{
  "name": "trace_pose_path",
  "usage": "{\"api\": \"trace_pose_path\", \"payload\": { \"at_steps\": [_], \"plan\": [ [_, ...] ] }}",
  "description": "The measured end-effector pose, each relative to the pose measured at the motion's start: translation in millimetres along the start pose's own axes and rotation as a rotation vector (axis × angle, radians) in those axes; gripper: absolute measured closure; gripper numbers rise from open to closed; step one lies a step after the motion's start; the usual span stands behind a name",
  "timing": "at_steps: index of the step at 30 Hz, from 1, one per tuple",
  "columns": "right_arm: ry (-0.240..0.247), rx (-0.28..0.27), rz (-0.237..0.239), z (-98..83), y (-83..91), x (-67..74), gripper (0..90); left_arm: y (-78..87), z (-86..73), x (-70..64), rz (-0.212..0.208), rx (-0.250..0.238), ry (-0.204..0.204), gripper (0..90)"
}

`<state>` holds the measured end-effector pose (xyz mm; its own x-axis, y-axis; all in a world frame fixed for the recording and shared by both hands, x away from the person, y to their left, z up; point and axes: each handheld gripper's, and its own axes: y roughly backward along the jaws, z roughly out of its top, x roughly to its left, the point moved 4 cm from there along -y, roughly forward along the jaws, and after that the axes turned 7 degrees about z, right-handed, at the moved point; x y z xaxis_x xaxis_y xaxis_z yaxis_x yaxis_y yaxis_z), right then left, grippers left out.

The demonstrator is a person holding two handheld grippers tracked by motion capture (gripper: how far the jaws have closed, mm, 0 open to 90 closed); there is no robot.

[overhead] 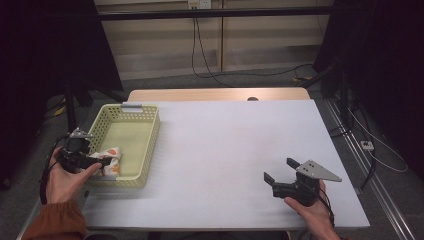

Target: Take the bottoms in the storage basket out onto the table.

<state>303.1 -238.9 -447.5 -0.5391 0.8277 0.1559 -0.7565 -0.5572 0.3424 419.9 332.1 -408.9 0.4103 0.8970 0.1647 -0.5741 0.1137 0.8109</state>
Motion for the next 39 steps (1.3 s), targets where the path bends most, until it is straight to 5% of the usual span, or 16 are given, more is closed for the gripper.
{"api": "trace_pose_path", "payload": {
  "at_steps": [9,12,24,31,39],
  "plan": [
    [0.001,0.002,0.000,-0.2,-0.2,-0.2,4.3,-24.7,2.6,-4.9,-0.035,0.147,-0.006,19.3],
    [0.000,0.000,0.000,-0.2,0.1,-0.3,4.3,-31.6,3.4,-4.7,-0.023,0.190,0.031,24.2],
    [0.004,0.002,-0.001,-0.6,1.9,-0.3,4.4,-42.5,5.1,-3.7,-0.035,0.282,0.060,29.7],
    [0.007,0.002,0.001,-0.7,2.1,0.0,4.4,-46.8,1.9,-7.3,-0.006,0.328,0.023,28.3],
    [0.003,0.001,-0.001,-0.9,2.8,0.3,4.4,-48.1,1.6,-11.0,0.012,0.350,-0.026,52.9]
  ]
}}
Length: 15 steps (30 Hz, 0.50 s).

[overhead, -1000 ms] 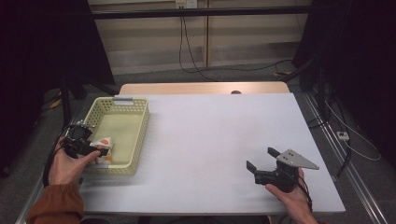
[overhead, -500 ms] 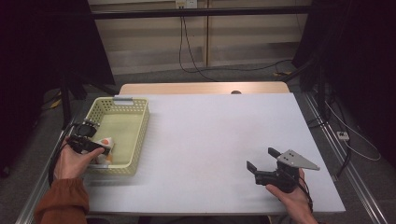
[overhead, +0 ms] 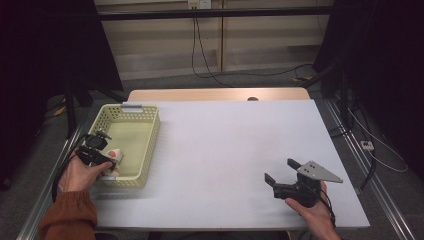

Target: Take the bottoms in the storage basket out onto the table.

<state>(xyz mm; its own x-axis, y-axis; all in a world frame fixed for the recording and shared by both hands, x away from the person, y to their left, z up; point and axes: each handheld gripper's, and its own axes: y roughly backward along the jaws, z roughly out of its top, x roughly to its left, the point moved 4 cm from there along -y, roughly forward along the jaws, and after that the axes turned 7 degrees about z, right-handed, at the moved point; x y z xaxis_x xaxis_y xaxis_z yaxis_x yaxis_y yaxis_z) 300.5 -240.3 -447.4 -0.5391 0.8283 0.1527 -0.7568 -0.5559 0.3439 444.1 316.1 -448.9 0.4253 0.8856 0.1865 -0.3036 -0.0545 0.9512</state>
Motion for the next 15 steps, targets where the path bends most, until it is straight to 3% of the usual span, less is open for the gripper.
{"api": "trace_pose_path", "payload": {
  "at_steps": [1,3,8,14,15],
  "plan": [
    [0.000,0.000,0.000,0.0,0.0,0.0,4.4,0.2,-0.1,-0.1,-0.003,-0.005,-0.006,52.9],
    [0.002,0.003,0.001,-0.3,0.0,0.2,4.4,1.0,-0.4,-1.6,-0.007,-0.012,-0.016,61.7],
    [0.006,0.008,0.005,-0.7,-0.3,0.6,4.4,4.0,-2.0,-1.3,-0.027,-0.044,-0.004,73.0],
    [0.004,0.004,0.002,-0.4,-0.2,0.0,4.4,7.2,-3.7,-0.4,-0.064,-0.086,0.012,77.8],
    [0.004,0.004,0.002,-0.4,-0.2,0.0,4.4,8.6,-4.1,-2.0,-0.086,-0.093,0.037,77.9]
  ]
}}
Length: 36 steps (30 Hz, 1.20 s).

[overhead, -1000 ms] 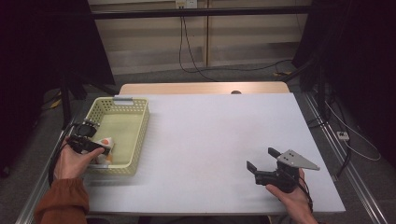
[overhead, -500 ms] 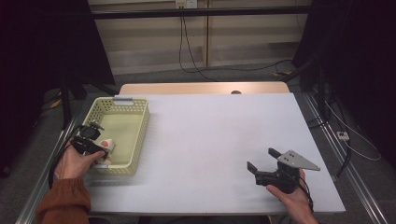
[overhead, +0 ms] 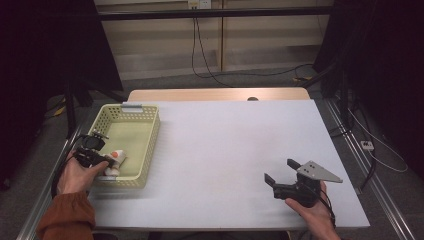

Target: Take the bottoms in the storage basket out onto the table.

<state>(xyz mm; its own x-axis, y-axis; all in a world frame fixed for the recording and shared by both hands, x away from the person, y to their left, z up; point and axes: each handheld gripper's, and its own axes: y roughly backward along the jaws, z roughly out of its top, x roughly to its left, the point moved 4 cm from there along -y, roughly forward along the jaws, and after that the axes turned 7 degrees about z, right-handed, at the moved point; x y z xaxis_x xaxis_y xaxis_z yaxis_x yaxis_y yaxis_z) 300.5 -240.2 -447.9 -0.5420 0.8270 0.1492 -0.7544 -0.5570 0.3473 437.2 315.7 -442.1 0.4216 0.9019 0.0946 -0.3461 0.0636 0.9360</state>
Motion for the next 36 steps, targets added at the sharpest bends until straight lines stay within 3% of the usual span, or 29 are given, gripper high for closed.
{"api": "trace_pose_path", "payload": {
  "at_steps": [3,6,10,21,36],
  "plan": [
    [-0.001,0.000,-0.001,0.1,0.1,-0.1,4.4,2.1,0.3,-1.1,-0.020,-0.014,-0.002,77.9],
    [-0.001,0.000,0.000,0.0,0.0,-0.1,4.4,4.5,1.4,-1.4,-0.002,-0.036,-0.020,77.9],
    [-0.002,-0.001,-0.001,0.0,0.1,-0.2,4.4,8.8,2.6,-0.4,0.017,-0.074,0.012,78.3],
    [-0.007,-0.005,-0.002,0.4,0.3,-0.6,4.3,25.0,5.8,4.6,0.007,-0.236,0.067,78.6],
    [-0.004,-0.006,0.000,0.5,0.6,-0.5,4.3,43.9,6.3,6.1,-0.003,-0.433,0.048,78.6]
  ]
}}
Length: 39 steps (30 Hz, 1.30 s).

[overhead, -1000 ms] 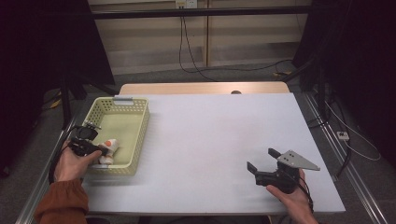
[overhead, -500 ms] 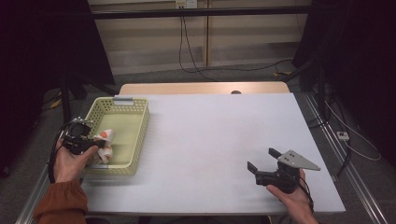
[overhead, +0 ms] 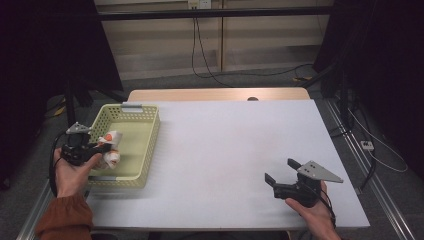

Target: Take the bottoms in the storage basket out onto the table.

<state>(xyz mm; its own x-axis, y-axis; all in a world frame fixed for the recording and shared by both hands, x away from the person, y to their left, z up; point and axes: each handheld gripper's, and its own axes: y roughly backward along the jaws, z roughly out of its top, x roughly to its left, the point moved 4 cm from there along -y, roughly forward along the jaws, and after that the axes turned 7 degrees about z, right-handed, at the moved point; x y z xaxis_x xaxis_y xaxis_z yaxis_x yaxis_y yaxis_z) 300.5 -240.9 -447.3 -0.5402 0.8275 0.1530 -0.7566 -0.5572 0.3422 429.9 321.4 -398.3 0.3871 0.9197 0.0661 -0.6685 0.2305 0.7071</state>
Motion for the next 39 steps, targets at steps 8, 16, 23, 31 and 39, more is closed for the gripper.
{"api": "trace_pose_path", "payload": {
  "at_steps": [8,16,23,31,39],
  "plan": [
    [-0.003,-0.002,0.001,0.2,-0.1,0.2,4.3,8.2,3.1,1.9,-0.008,-0.089,0.014,78.5],
    [0.000,-0.003,0.001,0.4,0.0,0.0,4.2,19.4,4.7,7.8,0.019,-0.183,0.078,78.5],
    [-0.002,-0.004,0.005,0.7,-0.6,0.4,4.2,27.4,4.3,13.0,0.024,-0.244,0.118,78.5],
    [-0.001,-0.004,0.004,0.7,-0.6,0.3,4.2,38.4,3.5,20.6,0.028,-0.323,0.179,78.5],
    [-0.002,-0.004,0.004,0.7,-0.8,0.3,4.2,50.8,4.6,23.6,0.061,-0.414,0.189,78.5]
  ]
}}
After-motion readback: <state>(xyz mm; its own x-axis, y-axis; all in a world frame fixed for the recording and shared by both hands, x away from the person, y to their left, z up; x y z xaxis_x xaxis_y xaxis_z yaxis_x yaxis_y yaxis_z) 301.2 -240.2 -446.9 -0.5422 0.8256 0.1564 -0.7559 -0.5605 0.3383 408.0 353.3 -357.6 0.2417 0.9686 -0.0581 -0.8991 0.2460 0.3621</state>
